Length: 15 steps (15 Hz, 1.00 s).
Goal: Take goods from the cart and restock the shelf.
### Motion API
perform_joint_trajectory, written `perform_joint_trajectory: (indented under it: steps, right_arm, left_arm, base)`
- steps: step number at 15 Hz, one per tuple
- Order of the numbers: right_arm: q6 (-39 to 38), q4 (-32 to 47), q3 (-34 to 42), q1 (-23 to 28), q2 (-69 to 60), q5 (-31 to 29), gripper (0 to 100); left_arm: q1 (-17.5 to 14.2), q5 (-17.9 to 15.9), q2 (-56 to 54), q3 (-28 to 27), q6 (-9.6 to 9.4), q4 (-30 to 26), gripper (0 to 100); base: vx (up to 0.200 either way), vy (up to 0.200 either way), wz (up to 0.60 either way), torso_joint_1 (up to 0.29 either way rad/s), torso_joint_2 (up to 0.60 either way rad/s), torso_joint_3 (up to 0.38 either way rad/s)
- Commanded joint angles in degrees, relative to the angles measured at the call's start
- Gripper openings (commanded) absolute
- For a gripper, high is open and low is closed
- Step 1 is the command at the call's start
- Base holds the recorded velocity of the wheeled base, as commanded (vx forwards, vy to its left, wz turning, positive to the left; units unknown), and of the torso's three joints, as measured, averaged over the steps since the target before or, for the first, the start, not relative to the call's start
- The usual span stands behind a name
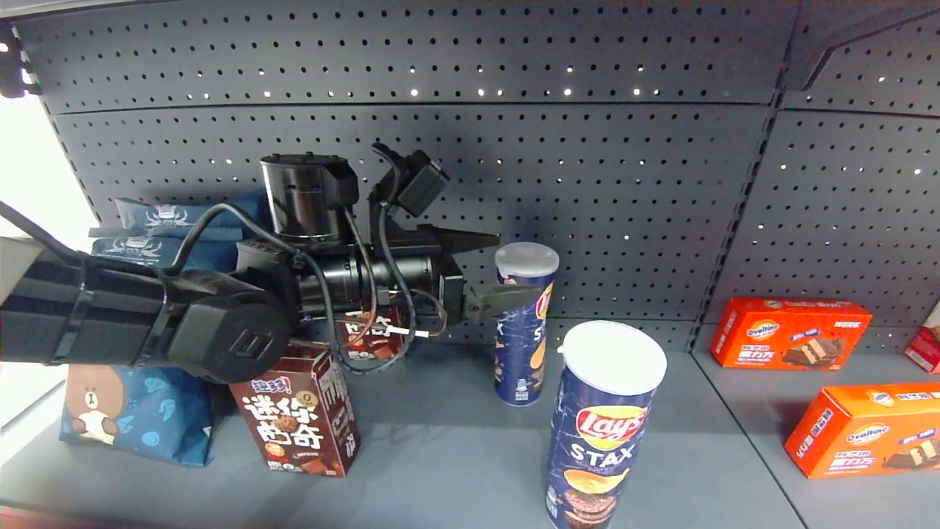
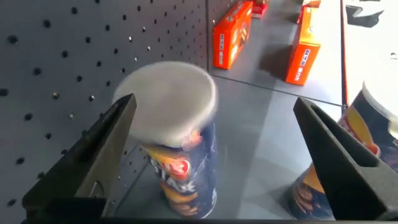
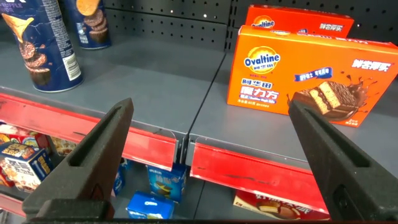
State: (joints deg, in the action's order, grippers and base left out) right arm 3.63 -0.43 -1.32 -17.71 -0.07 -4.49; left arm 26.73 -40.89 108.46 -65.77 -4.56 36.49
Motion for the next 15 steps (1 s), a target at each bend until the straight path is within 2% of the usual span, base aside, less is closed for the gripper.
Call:
perform_joint_trajectory:
  steps: [1, 5, 6, 7, 8, 9, 10, 11, 12, 13, 14, 15]
  right_arm:
    - [0.1, 0.0, 0.0, 0.0, 0.1, -0.1, 100]
    - [0.1, 0.0, 0.0, 0.0, 0.1, -0.2, 100]
    - [0.1, 0.0, 0.0, 0.0, 0.1, -0.2, 100]
    - [0.1, 0.0, 0.0, 0.0, 0.1, -0.2, 100]
    - [0.1, 0.0, 0.0, 0.0, 0.1, -0.2, 100]
    - [0.1, 0.0, 0.0, 0.0, 0.1, -0.2, 100]
    - [0.1, 0.0, 0.0, 0.0, 0.1, -0.2, 100]
    - [0.1, 0.0, 0.0, 0.0, 0.1, -0.2, 100]
    - [0.1, 0.0, 0.0, 0.0, 0.1, -0.2, 100]
    - [0.1, 0.0, 0.0, 0.0, 0.1, -0.1, 100]
    - [0.1, 0.0, 0.0, 0.0, 0.1, -0.2, 100]
    - [0.1, 0.0, 0.0, 0.0, 0.1, -0.2, 100]
  left_arm:
    - [0.0, 0.2, -0.9, 1.3, 0.08, 0.8, 100]
    - [-0.1, 3.2, -1.3, 2.2, 0.16, 0.7, 100]
    - [0.1, 6.8, -2.7, 3.7, 0.08, 0.6, 100]
    - [0.3, 9.0, -3.3, 4.5, -0.01, 0.5, 100]
    - [1.0, 14.6, -5.3, 6.8, -0.01, 0.3, 100]
    - [1.7, 16.8, -5.9, 7.8, 0.08, 0.3, 100]
    - [3.1, 24.1, -6.8, 9.7, -0.01, 0.3, 100]
    - [4.0, 29.1, -6.8, 10.1, -0.10, 0.2, 100]
    - [4.5, 31.0, -6.9, 10.6, -0.45, 0.0, 100]
    - [5.1, 34.6, -7.1, 10.7, -1.94, -3.5, 100]
    - [5.5, 40.1, -7.7, 10.7, -3.70, -7.2, 100]
    - [6.0, 43.0, -8.0, 10.6, -3.79, -8.6, 100]
  base:
    - [0.000, 0.000, 0.00, 0.000, 0.00, 0.000]
    - [0.000, 0.000, 0.00, 0.000, 0.00, 0.000]
    - [0.000, 0.000, 0.00, 0.000, 0.00, 0.000]
    - [0.000, 0.000, 0.00, 0.000, 0.00, 0.000]
    - [0.000, 0.000, 0.00, 0.000, 0.00, 0.000]
    - [0.000, 0.000, 0.00, 0.000, 0.00, 0.000]
    - [0.000, 0.000, 0.00, 0.000, 0.00, 0.000]
    - [0.000, 0.000, 0.00, 0.000, 0.00, 0.000]
    - [0.000, 0.000, 0.00, 0.000, 0.00, 0.000]
    - [0.000, 0.000, 0.00, 0.000, 0.00, 0.000]
    - [0.000, 0.000, 0.00, 0.000, 0.00, 0.000]
    - [0.000, 0.000, 0.00, 0.000, 0.00, 0.000]
